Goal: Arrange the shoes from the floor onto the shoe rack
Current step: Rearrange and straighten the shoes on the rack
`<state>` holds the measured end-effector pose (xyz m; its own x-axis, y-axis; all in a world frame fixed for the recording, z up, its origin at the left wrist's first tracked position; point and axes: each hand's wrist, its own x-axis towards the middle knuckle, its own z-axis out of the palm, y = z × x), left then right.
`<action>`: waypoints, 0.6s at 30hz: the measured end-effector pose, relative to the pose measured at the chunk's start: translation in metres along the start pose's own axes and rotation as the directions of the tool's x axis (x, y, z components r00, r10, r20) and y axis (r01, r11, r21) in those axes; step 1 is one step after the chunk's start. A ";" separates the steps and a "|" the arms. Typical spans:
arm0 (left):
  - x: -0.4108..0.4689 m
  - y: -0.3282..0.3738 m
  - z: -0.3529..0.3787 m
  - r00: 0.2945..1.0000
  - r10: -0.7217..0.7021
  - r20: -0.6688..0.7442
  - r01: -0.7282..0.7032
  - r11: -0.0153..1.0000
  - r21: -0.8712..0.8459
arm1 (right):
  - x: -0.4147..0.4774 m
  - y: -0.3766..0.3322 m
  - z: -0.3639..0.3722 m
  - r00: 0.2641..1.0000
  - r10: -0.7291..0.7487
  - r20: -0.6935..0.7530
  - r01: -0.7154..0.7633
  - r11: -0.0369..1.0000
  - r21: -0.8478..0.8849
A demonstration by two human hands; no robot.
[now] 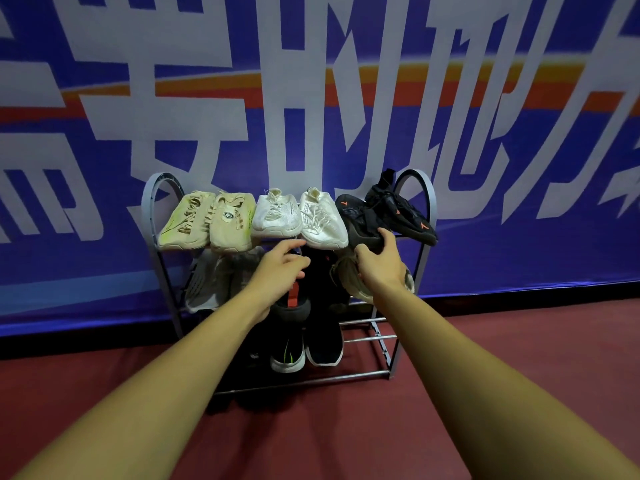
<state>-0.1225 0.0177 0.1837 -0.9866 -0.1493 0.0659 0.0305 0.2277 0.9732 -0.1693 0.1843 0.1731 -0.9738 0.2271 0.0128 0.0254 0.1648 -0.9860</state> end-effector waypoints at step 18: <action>0.019 -0.003 0.025 0.985 -0.004 0.170 -0.003 0.999 0.045 | 0.009 -0.035 -0.005 0.961 0.199 0.191 -0.276 0.671 0.689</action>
<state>-0.1451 0.0379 0.1764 -0.9996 0.0154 0.0232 0.0265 0.2718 0.9620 -0.1776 0.1853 0.2086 -0.9741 0.0677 -0.2159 0.1300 -0.6131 -0.7792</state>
